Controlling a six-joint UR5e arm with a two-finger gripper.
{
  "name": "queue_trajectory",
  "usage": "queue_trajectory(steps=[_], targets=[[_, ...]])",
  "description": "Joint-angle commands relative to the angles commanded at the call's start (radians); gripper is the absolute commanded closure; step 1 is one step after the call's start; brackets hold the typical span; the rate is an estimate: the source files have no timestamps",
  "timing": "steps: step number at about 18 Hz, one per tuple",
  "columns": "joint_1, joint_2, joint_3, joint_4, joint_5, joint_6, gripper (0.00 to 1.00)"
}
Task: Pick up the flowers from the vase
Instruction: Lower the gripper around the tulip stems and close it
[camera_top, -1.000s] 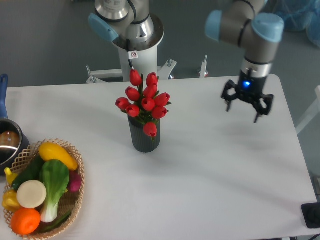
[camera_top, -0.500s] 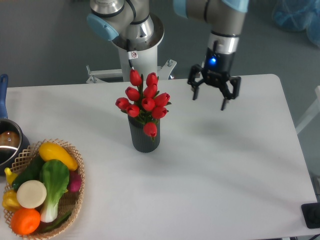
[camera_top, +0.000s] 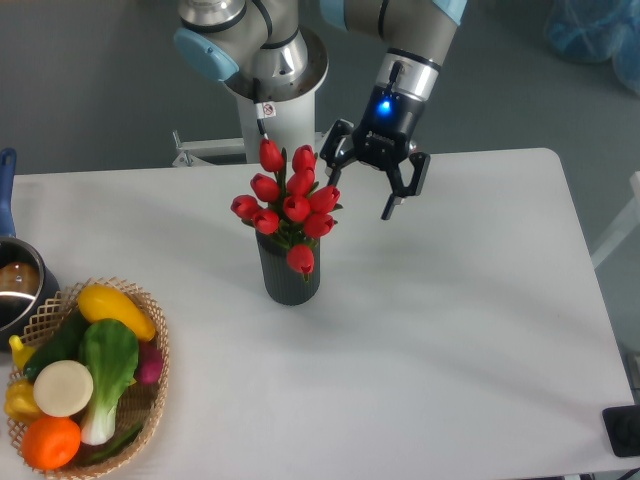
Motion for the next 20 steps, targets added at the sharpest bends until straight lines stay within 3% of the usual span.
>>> queue_trajectory(steps=[4,9,16,20], targets=[[-0.015,-0.009,-0.005,-0.003,-0.069,-0.006,0.00],[-0.029,-0.006,-0.055,-0.003,-0.091,0.003,0.00],[-0.046,-0.009,-0.054,-0.003,-0.103,0.000,0.00],[-0.044,-0.025,-0.054,-0.002,-0.175,-0.003,0.00]])
